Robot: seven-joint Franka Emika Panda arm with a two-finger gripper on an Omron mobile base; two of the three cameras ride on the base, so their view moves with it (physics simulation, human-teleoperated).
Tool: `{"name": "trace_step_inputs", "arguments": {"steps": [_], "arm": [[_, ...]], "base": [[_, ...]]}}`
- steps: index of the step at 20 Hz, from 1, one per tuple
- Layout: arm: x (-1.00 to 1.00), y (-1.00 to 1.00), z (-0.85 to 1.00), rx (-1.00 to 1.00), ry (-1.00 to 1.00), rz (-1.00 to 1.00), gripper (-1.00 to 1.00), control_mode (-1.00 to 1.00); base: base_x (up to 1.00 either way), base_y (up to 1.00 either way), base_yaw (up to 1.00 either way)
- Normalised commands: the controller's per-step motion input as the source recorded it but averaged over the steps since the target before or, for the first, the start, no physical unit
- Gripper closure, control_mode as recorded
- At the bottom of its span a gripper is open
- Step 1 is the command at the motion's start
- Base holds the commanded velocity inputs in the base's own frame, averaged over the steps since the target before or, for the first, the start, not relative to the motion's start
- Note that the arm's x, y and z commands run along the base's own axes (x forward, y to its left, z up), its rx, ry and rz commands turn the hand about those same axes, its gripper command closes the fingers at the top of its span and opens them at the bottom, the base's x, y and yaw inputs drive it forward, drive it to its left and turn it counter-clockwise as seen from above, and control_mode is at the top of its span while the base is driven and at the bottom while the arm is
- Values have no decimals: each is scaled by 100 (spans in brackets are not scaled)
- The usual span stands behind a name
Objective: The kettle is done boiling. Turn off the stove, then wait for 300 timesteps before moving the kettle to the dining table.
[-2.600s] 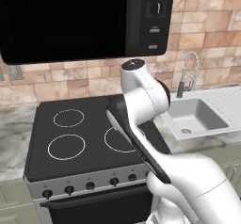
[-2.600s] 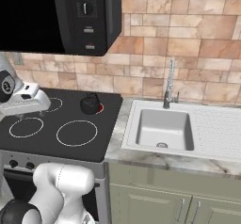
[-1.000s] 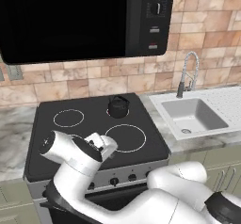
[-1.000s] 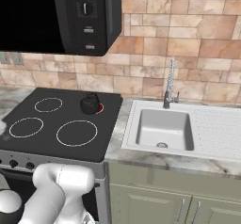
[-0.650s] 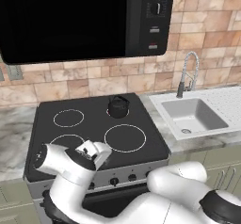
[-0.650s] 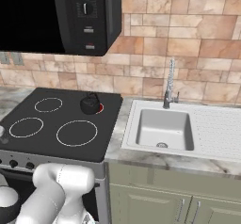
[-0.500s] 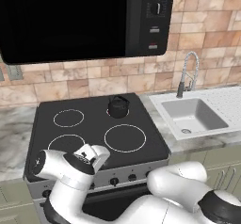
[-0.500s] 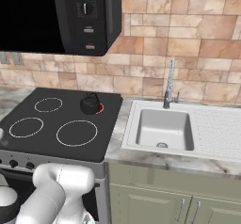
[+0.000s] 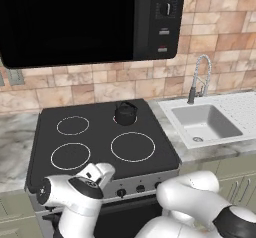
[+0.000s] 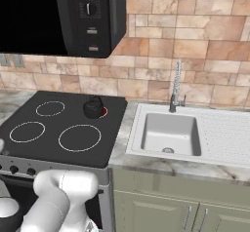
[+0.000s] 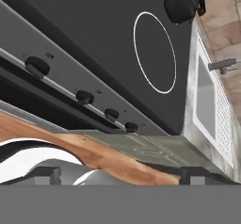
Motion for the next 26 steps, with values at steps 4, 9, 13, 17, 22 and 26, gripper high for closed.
{"name": "trace_step_inputs", "arguments": {"steps": [4, 9, 13, 17, 22, 26], "arm": [[0, 0, -27, 0, -5, 9, -100, -100], [0, 0, -24, 0, -4, 9, -100, -100], [0, 0, -25, 0, -3, 10, -100, -100], [0, 0, -24, 0, -1, 9, -100, -100], [2, 0, -30, 0, -1, 9, -100, -100], [10, 0, -33, 0, -3, 8, -100, -100]], "base": [[0, 0, 0], [0, 0, 0], [0, 0, 0], [0, 0, 0], [0, 0, 0], [0, 0, 0]]}}
